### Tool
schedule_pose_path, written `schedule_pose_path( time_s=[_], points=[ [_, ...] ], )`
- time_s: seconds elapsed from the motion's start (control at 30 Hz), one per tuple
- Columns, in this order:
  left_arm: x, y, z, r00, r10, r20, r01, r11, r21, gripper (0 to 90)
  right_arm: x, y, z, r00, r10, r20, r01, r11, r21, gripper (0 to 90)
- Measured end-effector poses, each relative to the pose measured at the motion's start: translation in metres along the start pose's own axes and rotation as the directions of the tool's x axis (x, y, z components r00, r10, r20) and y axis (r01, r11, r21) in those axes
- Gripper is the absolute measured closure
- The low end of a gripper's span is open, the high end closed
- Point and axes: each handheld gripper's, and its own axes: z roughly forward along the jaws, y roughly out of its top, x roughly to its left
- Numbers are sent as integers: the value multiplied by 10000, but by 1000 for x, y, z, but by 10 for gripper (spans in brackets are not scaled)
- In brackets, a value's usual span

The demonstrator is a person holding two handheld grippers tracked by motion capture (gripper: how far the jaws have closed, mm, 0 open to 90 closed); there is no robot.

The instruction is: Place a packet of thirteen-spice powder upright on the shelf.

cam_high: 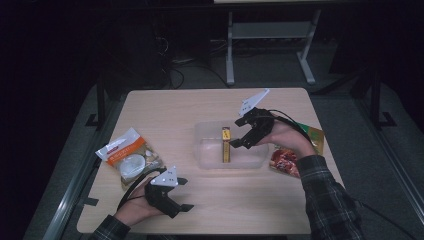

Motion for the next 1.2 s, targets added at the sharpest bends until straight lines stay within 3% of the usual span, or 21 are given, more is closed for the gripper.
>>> schedule_pose_path(
  time_s=[0.1,0.23,0.27,0.4,0.53,0.9,1.07,1.2],
  points=[
    [0,0,1,10000,70,-46,-70,9999,91,142,8,-5,-11,9975,483,521,-467,9984,-314,168],
    [0,-1,1,9999,-15,-105,17,9999,132,143,14,-12,-18,9926,690,998,-656,9972,-365,173],
    [-1,-1,2,9999,-29,-119,30,9999,130,143,17,-18,-22,9888,734,1300,-689,9969,-388,174],
    [0,-1,2,9999,40,-128,-38,9997,223,143,25,-29,-29,9825,877,1646,-777,9948,-659,173],
    [1,-1,2,9999,5,-130,-2,9997,256,143,32,-42,-34,9796,1121,1668,-967,9905,-978,173],
    [2,-2,1,9999,19,-142,-15,9996,289,143,42,-79,-46,9713,1573,1785,-1394,9842,-1088,179],
    [2,-3,2,9999,-14,-131,17,9997,259,143,48,-94,-57,9658,1722,1937,-1522,9818,-1138,183],
    [3,-3,1,9999,-36,-142,40,9997,259,143,48,-109,-67,9568,1953,2154,-1722,9775,-1217,184]
  ],
)
